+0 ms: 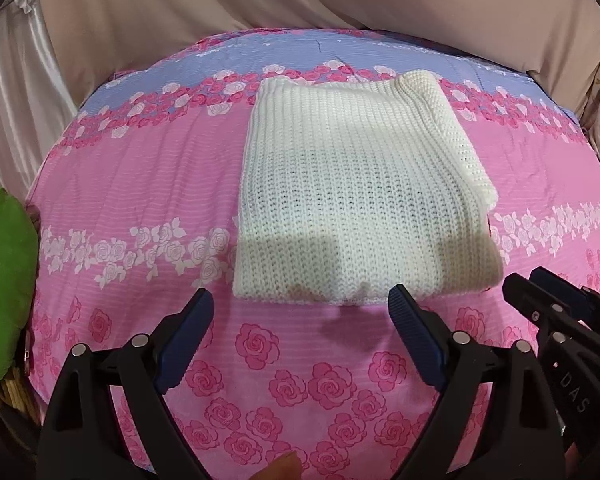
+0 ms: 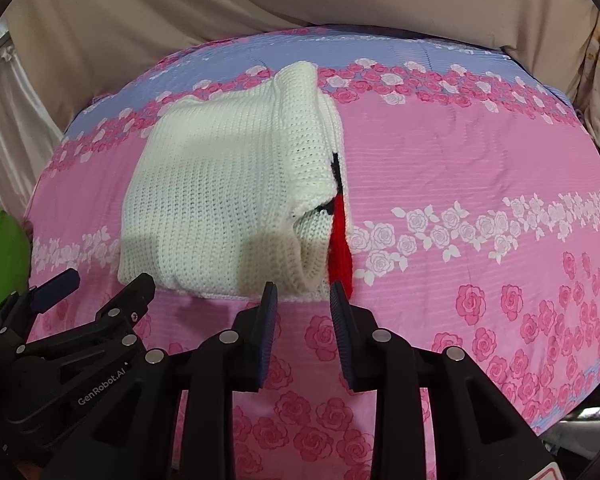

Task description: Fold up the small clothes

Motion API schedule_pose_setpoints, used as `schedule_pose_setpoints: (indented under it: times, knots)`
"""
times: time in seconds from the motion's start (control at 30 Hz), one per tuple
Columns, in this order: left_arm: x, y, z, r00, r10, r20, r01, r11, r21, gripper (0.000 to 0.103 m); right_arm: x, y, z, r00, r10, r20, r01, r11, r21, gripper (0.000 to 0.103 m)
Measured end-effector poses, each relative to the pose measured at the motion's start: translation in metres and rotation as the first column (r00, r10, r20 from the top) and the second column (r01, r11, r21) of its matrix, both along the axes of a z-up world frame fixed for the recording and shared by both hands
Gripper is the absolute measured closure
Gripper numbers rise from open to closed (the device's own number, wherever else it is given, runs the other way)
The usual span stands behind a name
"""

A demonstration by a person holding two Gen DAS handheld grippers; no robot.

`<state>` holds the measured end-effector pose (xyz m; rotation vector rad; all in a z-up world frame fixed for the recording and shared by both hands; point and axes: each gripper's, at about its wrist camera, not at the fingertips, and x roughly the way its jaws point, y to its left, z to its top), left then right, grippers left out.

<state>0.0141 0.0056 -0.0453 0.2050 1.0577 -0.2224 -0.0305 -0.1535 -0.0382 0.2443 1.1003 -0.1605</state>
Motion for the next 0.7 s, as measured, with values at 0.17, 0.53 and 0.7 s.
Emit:
schedule_pose_setpoints:
  times: [0.17, 0.53, 0.7]
  knots:
    - [-0.003, 0.001, 0.004, 1.0, 0.012, 0.02, -0.012, 1.0, 0.01, 0.017, -0.001, 0.007, 0.003, 1.0, 0.017, 0.007, -0.017, 1.0, -0.01, 0.069]
    - [-0.005, 0.003, 0.011, 0.998, 0.034, 0.054, -0.035, 0.999, 0.012, 0.017, -0.004, 0.015, 0.005, 1.0, 0.026, 0.013, -0.026, 0.999, -0.019, 0.069]
    - [-0.006, 0.0, 0.014, 0.997, 0.033, 0.069, -0.034, 0.999, 0.012, 0.017, -0.005, 0.015, 0.008, 1.0, 0.014, 0.019, -0.014, 1.0, -0.026, 0.069]
